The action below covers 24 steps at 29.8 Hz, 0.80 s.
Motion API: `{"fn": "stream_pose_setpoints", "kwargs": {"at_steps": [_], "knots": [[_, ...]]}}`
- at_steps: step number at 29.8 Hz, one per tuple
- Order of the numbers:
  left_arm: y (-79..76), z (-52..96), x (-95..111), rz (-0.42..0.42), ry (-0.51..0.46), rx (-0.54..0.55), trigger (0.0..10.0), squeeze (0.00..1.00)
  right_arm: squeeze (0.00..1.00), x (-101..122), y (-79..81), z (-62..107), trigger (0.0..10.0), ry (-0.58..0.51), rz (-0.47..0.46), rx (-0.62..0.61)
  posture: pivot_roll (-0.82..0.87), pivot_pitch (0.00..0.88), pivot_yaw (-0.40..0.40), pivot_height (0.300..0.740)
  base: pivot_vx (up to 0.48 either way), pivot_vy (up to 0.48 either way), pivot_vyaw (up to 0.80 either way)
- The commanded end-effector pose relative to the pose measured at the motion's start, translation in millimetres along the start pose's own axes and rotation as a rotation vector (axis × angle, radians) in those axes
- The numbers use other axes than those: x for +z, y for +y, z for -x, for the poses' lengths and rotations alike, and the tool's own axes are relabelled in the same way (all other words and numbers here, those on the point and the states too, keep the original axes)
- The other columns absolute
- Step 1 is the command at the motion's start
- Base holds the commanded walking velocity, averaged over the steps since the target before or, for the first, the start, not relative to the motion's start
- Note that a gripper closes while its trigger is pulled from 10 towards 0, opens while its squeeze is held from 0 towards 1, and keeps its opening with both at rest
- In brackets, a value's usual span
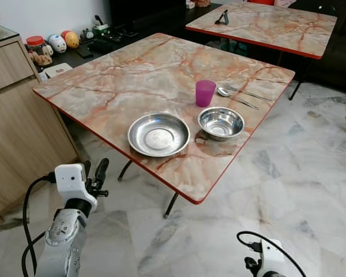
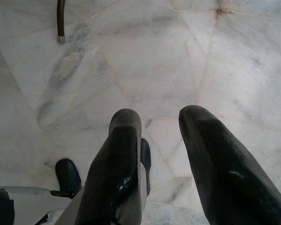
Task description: Setting the table
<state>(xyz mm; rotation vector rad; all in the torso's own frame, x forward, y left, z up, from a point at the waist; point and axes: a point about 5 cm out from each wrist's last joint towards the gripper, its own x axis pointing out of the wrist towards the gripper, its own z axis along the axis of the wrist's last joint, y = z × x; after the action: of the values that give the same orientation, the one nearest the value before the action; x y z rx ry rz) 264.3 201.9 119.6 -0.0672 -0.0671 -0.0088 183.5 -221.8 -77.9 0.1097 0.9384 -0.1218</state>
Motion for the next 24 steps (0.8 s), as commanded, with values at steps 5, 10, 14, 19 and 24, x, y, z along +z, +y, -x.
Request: {"fn": "stream_pose_setpoints", "kwargs": {"at_steps": [5, 10, 14, 19, 24], "knots": [[-1.4, -1.9, 3.8, 0.005, -0.005, -0.003, 10.0, 0.00, 0.00, 3.9, -1.1, -0.4, 10.0, -0.009, 0.006, -0.006, -0.02, 0.000, 0.008, 0.707, 0.000, 0.000, 0.00], [-3.3, -2.5, 4.0, 0.008, -0.007, -0.014, 10.0, 0.00, 0.00, 4.4, -1.2, -0.5, 10.0, -0.006, 0.021, -0.004, -0.02, 0.000, 0.006, 0.707, 0.000, 0.000, 0.00], [-3.8, -3.0, 4.0, 0.014, -0.010, -0.011, 10.0, 0.00, 0.00, 4.0, -1.3, -0.5, 10.0, -0.007, 0.002, -0.008, -0.02, 0.000, 0.004, 0.707, 0.000, 0.000, 0.00], [-4.8, -3.6, 4.5, 0.007, -0.013, -0.009, 10.0, 0.00, 0.00, 4.5, -1.5, -0.5, 10.0, -0.008, 0.008, -0.009, -0.02, 0.000, 0.004, 0.707, 0.000, 0.000, 0.00], [-3.5, -3.7, 5.6, 0.006, -0.022, -0.002, 10.0, 0.00, 0.00, 4.7, -1.6, -0.5, 10.0, -0.007, 0.007, -0.010, -0.01, 0.000, 0.002, 0.707, 0.000, 0.000, 0.00]]}}
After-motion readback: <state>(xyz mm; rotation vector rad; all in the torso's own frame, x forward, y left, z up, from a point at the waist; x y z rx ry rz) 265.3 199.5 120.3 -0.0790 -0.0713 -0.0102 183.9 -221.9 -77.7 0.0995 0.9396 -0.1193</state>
